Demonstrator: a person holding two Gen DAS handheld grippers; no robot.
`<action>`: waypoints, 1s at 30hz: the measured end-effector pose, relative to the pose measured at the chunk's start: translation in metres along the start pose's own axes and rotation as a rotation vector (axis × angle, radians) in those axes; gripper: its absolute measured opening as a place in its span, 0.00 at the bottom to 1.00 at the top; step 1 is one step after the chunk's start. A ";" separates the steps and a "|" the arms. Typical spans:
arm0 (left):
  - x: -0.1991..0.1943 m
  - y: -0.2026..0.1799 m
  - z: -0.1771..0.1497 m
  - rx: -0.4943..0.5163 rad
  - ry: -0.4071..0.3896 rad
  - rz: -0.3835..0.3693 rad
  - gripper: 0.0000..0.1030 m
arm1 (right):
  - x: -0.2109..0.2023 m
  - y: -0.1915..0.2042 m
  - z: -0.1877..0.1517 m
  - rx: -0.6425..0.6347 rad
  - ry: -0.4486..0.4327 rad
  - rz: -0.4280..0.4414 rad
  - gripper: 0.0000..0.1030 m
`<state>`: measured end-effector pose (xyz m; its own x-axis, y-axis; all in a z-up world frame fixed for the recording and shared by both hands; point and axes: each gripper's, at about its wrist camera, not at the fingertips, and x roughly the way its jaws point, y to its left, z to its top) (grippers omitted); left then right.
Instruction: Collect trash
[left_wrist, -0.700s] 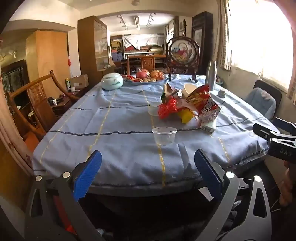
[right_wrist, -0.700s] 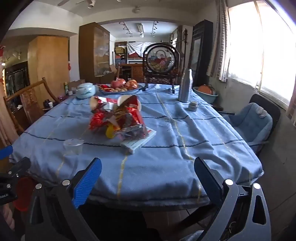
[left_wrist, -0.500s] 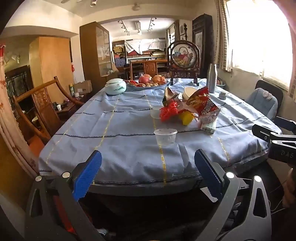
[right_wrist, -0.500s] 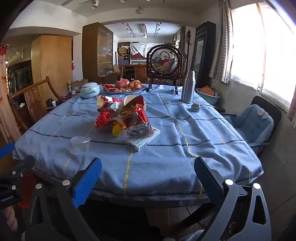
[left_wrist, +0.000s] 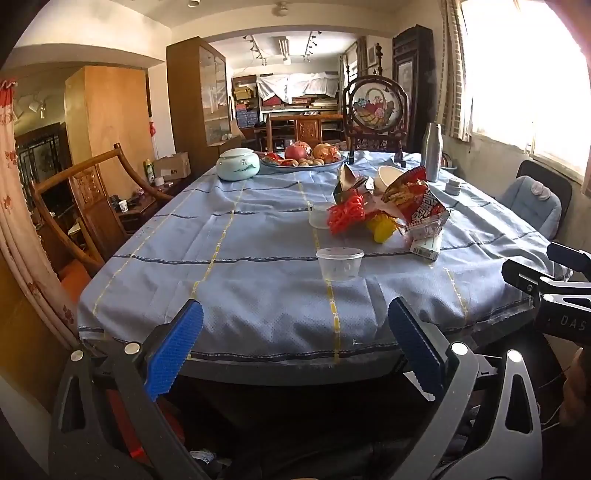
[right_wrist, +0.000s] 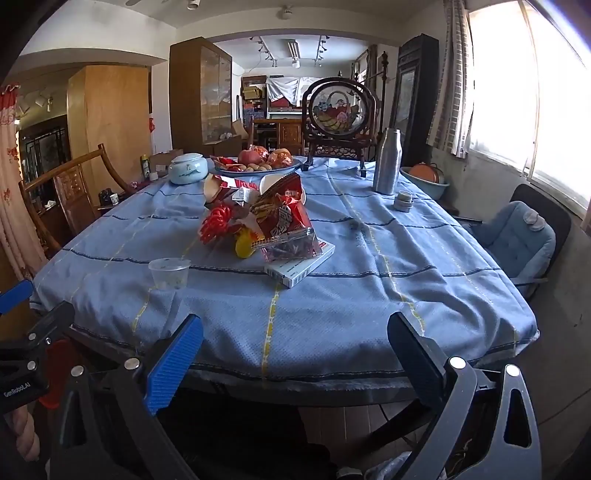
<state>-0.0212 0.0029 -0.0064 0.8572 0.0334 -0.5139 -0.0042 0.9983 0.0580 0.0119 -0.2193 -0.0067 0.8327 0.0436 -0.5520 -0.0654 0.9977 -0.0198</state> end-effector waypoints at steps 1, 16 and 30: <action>0.000 0.000 0.000 -0.001 0.002 0.001 0.94 | 0.001 0.000 0.000 0.000 0.001 0.002 0.95; 0.003 0.000 -0.002 0.004 0.013 0.016 0.94 | -0.001 -0.001 0.000 0.004 0.000 0.018 0.95; 0.004 -0.003 -0.003 0.005 0.026 0.026 0.94 | -0.003 0.002 0.001 -0.008 -0.003 0.024 0.95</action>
<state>-0.0193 0.0002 -0.0110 0.8430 0.0604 -0.5346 -0.0234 0.9968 0.0758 0.0099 -0.2169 -0.0048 0.8327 0.0678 -0.5495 -0.0898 0.9959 -0.0133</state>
